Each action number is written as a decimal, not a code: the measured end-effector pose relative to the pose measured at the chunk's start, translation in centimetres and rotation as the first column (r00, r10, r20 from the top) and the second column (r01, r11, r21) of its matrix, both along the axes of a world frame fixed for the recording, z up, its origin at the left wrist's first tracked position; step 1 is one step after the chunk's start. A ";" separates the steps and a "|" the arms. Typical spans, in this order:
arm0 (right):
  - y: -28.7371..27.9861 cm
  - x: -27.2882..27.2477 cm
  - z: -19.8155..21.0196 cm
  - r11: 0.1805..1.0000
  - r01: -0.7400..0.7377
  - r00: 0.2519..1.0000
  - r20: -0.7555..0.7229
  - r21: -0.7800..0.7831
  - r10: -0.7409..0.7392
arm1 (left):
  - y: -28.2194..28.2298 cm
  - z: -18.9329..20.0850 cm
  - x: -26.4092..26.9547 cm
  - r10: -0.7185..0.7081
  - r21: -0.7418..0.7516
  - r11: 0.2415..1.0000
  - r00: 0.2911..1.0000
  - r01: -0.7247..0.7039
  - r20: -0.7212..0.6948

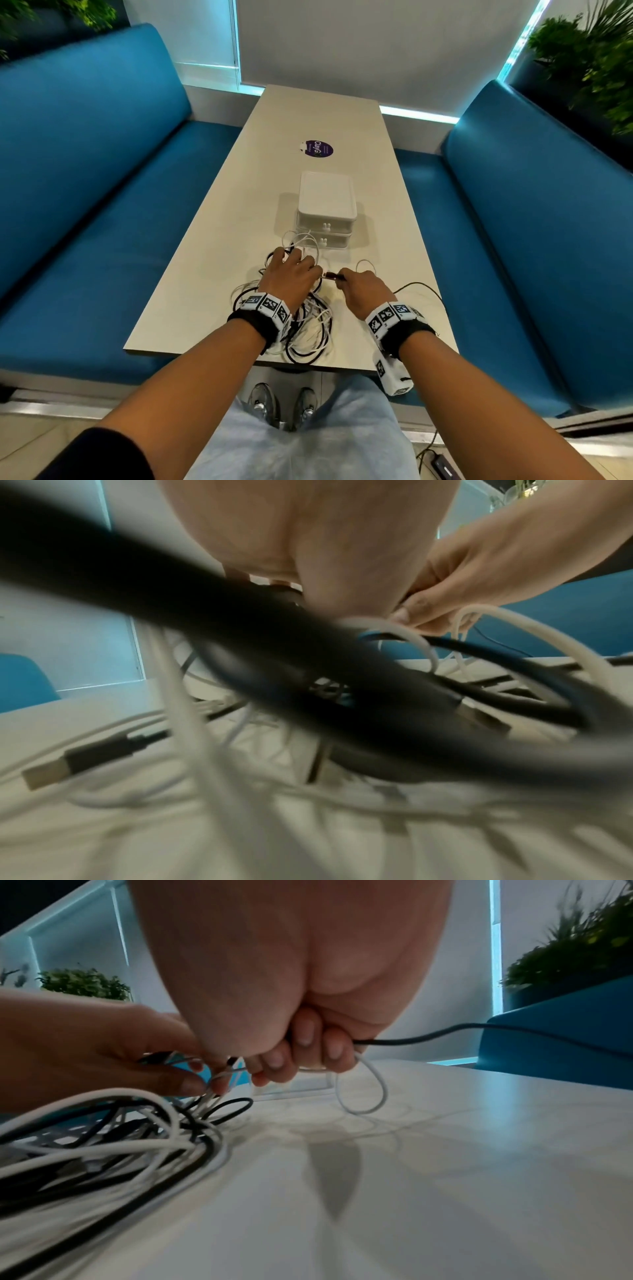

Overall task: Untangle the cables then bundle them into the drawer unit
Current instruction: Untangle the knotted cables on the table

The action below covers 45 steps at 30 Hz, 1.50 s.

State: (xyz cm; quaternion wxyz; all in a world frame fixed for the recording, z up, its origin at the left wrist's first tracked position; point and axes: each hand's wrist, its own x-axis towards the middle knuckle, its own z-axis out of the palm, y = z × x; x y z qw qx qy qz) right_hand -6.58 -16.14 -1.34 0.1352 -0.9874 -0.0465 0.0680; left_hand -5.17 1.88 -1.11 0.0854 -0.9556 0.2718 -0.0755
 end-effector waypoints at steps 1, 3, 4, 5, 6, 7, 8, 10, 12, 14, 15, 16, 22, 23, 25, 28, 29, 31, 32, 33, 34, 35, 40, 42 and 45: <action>-0.5 -0.1 0.1 1.000 0.004 1.000 0.007 -0.023 -0.004 | 0.1 0.0 0.1 0.008 -0.012 1.000 1.000 -0.008 -0.005; -1.3 -0.2 0.1 0.998 0.016 1.000 0.008 -0.056 -0.015 | 0.1 0.0 0.4 0.035 -0.044 0.998 0.999 -0.035 -0.009; -1.6 -0.3 0.2 0.997 0.025 1.000 0.002 -0.068 -0.025 | 0.1 0.0 0.5 0.048 -0.056 0.997 0.999 -0.049 -0.009; -2.0 -0.4 0.1 0.996 0.036 0.999 -0.003 -0.076 -0.037 | 0.1 0.0 0.6 0.059 -0.063 0.996 0.998 -0.060 -0.016; -2.4 -0.5 0.1 0.995 0.050 0.999 -0.007 -0.084 -0.051 | 0.2 -0.1 0.7 0.066 -0.066 0.996 0.998 -0.067 -0.024; -2.8 -0.6 0.1 0.993 0.064 0.998 -0.013 -0.094 -0.065 | 0.3 -0.3 0.8 0.068 -0.067 0.995 0.997 -0.070 -0.029; -3.2 -0.7 0.1 0.992 0.078 0.997 -0.019 -0.103 -0.080 | 0.5 -0.4 0.8 0.070 -0.066 0.995 0.997 -0.071 -0.026; -4.0 -0.7 0.2 0.988 0.109 0.993 -0.028 -0.112 -0.113 | 0.8 -0.6 0.9 0.071 -0.074 0.995 0.997 -0.073 -0.026; -4.7 -0.6 0.3 0.984 0.137 0.990 -0.028 -0.114 -0.141 | 0.8 -0.7 0.9 0.071 -0.079 0.994 0.997 -0.074 -0.035; -5.9 -0.6 0.4 0.977 0.183 0.982 -0.027 -0.104 -0.187 | 1.3 -0.9 1.0 0.085 -0.063 0.994 0.996 -0.085 -0.018; -6.7 -0.7 0.5 0.971 0.219 0.975 -0.029 -0.095 -0.222 | 1.7 -0.8 1.1 0.105 -0.060 0.993 0.994 -0.106 -0.014; -7.6 -0.9 0.5 0.963 0.253 0.966 -0.033 -0.092 -0.257 | 2.3 -0.7 1.3 0.134 -0.058 0.989 0.991 -0.135 -0.017; -8.9 -1.5 0.0 0.943 0.330 0.943 -0.037 -0.054 -0.332 | 1.6 -0.5 1.5 0.119 -0.031 0.992 0.993 -0.119 0.002; -8.5 -1.3 -0.2 0.942 0.334 0.941 -0.038 -0.040 -0.336 | 1.2 -0.9 1.6 0.091 -0.024 0.996 0.996 -0.090 0.018; -7.6 -1.2 -0.2 0.941 0.335 0.941 -0.039 -0.039 -0.337 | 0.8 -1.6 1.6 0.050 -0.008 0.999 0.997 -0.049 0.058; -6.1 -1.0 -0.3 0.947 0.321 0.946 -0.030 -0.016 -0.322 | 0.7 -1.7 1.6 0.028 0.000 1.000 0.997 -0.028 0.072; -5.6 -0.9 -0.3 0.950 0.311 0.950 -0.025 0.004 -0.311 | 0.7 -1.6 1.4 0.024 -0.002 1.000 0.997 -0.024 0.069; -4.4 -0.6 -0.4 0.955 0.293 0.956 -0.014 0.041 -0.292 | 0.6 -1.6 1.2 0.015 -0.012 1.000 0.999 -0.014 0.044; -4.0 -0.5 -0.4 0.958 0.284 0.959 -0.008 0.045 -0.284 | 0.7 -1.6 1.1 0.012 -0.018 1.000 0.999 -0.011 0.037; -3.8 -0.4 -0.5 0.960 0.279 0.960 -0.002 0.035 -0.280 | 0.8 -1.5 1.0 0.010 -0.021 1.000 0.999 -0.009 0.032; -3.7 -0.3 -0.5 0.960 0.281 0.960 0.004 0.019 -0.281 | 1.0 -1.5 1.0 0.006 -0.020 1.000 1.000 -0.005 0.026; -3.7 -0.4 -0.4 0.957 0.291 0.957 0.003 0.000 -0.291 | 1.2 -1.5 1.0 0.000 -0.015 1.000 1.000 0.001 0.016; -5.2 -0.2 0.1 0.922 0.384 0.922 -0.044 -0.050 -0.386 | 1.6 -1.2 1.6 0.009 0.014 1.000 1.000 -0.009 -0.008; -5.5 0.1 0.3 0.916 0.400 0.916 -0.031 -0.006 -0.400 | 1.4 -1.2 1.7 0.045 0.019 0.999 0.999 -0.045 -0.014; -5.8 0.2 0.4 0.908 0.396 0.916 0.009 0.138 -0.401 | 0.9 -1.1 1.7 0.095 0.053 0.994 0.995 -0.093 -0.032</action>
